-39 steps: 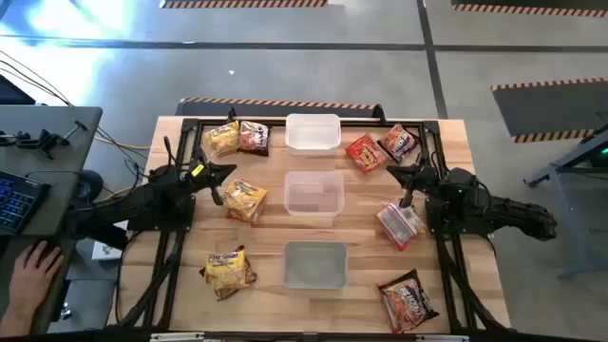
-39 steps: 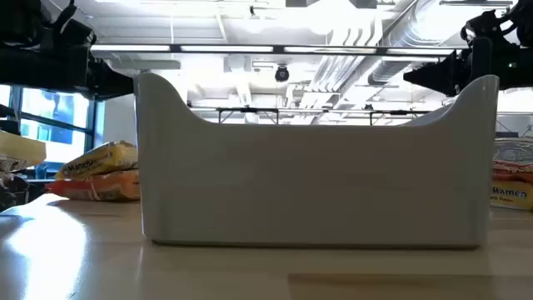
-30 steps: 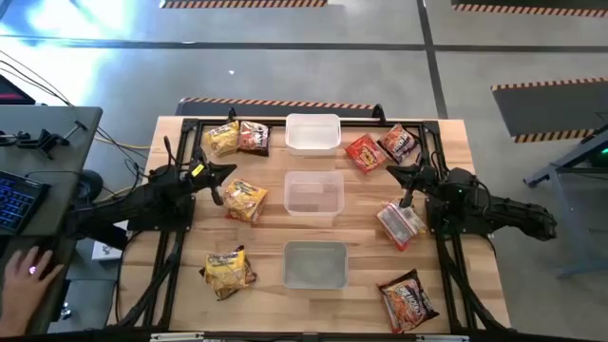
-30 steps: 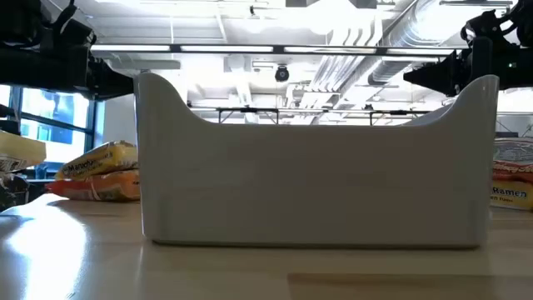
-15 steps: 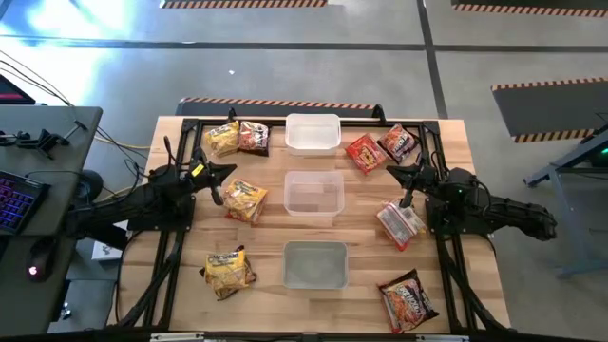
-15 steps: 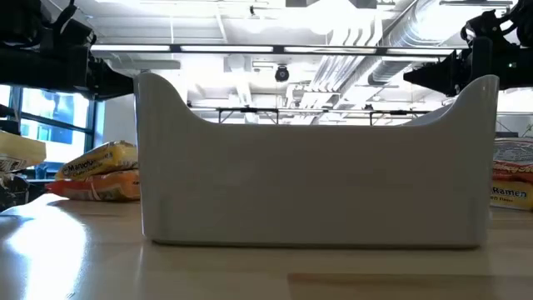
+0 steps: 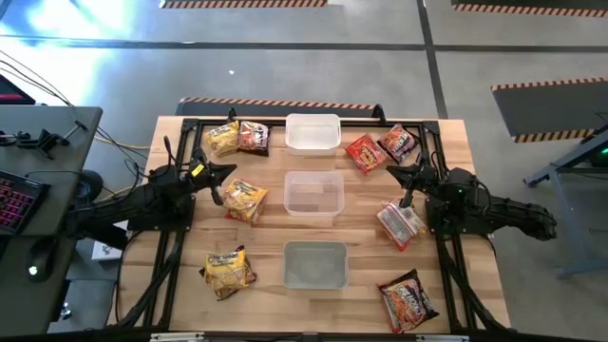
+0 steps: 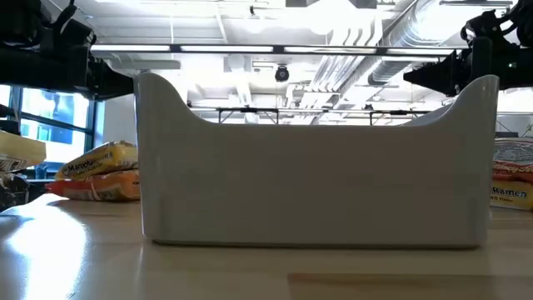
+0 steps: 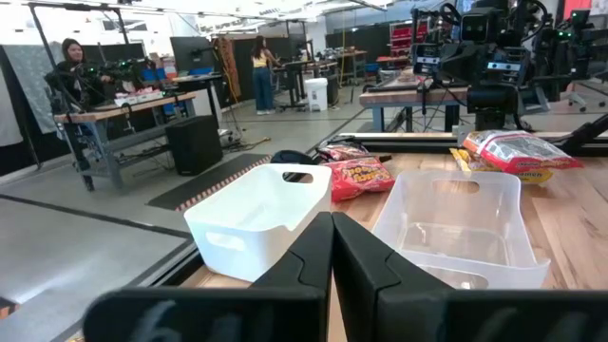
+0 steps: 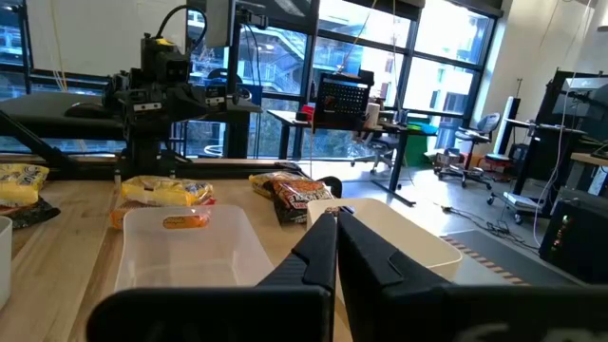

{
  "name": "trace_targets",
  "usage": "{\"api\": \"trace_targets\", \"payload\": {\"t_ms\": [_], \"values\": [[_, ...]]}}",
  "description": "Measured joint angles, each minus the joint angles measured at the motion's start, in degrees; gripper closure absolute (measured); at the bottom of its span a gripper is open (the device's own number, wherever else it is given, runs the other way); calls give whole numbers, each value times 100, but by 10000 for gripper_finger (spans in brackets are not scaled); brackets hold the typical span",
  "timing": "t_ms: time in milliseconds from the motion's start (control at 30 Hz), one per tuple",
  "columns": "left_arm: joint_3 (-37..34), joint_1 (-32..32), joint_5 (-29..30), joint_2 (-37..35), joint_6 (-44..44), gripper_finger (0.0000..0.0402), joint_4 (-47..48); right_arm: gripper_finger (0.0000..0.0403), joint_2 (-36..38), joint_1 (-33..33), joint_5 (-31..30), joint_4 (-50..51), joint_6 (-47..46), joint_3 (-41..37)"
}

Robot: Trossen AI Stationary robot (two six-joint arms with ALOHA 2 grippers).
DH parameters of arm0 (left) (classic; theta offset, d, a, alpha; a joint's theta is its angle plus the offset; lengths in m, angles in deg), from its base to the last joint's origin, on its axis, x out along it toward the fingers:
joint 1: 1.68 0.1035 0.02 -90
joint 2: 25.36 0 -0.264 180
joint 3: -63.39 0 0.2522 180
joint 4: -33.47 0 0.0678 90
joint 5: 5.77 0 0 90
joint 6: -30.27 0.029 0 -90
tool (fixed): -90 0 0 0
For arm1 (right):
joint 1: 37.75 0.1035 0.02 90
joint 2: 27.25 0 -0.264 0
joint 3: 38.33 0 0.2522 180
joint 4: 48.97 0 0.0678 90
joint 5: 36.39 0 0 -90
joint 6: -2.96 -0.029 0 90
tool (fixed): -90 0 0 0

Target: Sort Maruchan noodles

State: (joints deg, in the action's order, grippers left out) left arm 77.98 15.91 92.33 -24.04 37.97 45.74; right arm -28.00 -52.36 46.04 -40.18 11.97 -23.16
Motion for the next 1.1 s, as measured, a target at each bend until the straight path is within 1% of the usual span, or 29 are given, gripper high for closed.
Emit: {"api": "trace_targets", "payload": {"t_ms": [300, 567, 767, 800, 867, 967, 1100], "values": [[1, 1, -3, 0, -86, 401, 0, 402, 1, 0, 0, 0, 0, 0], [1, -2, -337, 0, -2106, 401, -16, 402, 0, 1, 1, 1, -1, 2], [0, -2, -381, 4, -2746, 401, -346, 402, 0, 0, 0, 1, 0, 1], [-1, 4, -507, 8, -2826, 401, -415, 402, 0, 0, 2, 2, 0, 2], [24, 2, -941, 38, -3009, 401, -431, 402, -1, 0, 0, 0, -2, 0], [133, 0, -1272, 321, -3293, 401, -189, 402, 1, 0, 2, 2, -2, 0], [445, 1, -1279, 1041, -3327, 401, 100, 402, -1, 0, 2, 2, -2, 2]]}}
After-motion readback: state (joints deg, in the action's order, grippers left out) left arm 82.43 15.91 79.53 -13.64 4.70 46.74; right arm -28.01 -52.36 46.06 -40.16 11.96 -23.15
